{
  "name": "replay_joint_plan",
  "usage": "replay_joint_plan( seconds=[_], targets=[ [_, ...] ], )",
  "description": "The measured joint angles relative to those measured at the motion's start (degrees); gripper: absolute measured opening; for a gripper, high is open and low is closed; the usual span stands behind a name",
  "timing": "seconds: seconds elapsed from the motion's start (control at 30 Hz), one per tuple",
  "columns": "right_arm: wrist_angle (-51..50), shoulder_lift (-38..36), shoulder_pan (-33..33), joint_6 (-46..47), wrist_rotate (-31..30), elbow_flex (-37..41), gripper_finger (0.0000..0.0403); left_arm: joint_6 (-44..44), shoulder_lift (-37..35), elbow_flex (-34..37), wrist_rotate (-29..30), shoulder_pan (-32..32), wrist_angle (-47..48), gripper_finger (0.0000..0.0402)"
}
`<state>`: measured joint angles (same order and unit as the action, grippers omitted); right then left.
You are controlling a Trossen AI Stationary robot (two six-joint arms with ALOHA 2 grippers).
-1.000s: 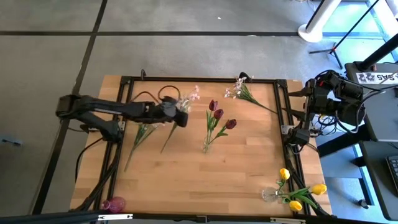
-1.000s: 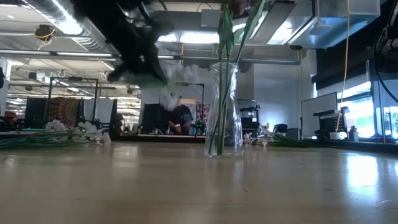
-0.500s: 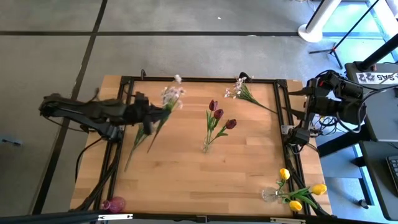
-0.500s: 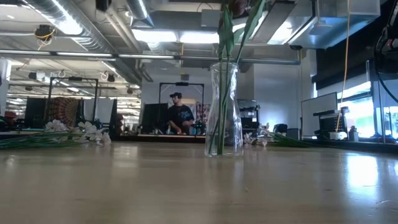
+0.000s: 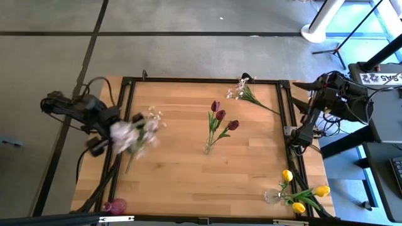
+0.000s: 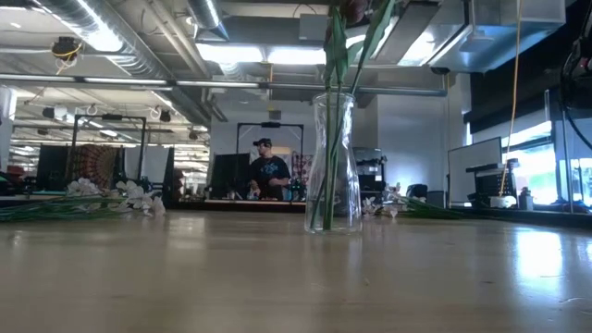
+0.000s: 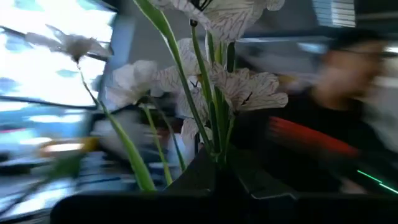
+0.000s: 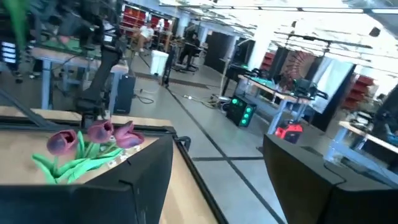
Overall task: Sort flowers into vase by color
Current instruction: Put the middle white flowers into the purple vase
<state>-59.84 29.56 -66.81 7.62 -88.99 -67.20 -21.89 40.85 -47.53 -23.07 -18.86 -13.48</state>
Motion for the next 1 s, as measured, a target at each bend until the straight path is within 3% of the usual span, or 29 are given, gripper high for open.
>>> replay_joint_plan(
  seconds=[0.17, 0.3, 0.47, 0.63, 0.87, 1.0],
  targets=[
    [0.24, 1.51, 1.36, -2.33, 0.35, 0.0, 0.0248, 1.16, -0.09, 0.0, -11.16, -4.55, -1.69, 0.0003],
    [1.11, 2.49, 1.22, -0.18, 3.55, 0.0, 0.0248, 2.47, -0.03, 0.0, -15.6, -8.34, -1.57, 0.0003],
    [1.65, 3.6, 1.22, 1.05, 7.28, 0.03, 0.0248, 4.46, 0.09, 0.01, -16.06, -13.54, -1.37, 0.0003],
    [2.44, 4.68, 1.22, 1.18, 3.22, 0.03, 0.0248, 6.13, 1.01, 1.34, -13.47, -18.77, -1.35, 0.0004],
    [2.8, 4.73, 1.22, 1.41, 1.99, 0.03, 0.0248, 8.79, 1.19, 7.55, -5.13, -24.06, -4.52, 0.0004],
    [2.79, 4.86, 1.22, 1.44, 1.92, 0.03, 0.0248, 8.01, 1.43, 10.89, 4.46, -26.64, -5.33, 0.0004]
  ],
)
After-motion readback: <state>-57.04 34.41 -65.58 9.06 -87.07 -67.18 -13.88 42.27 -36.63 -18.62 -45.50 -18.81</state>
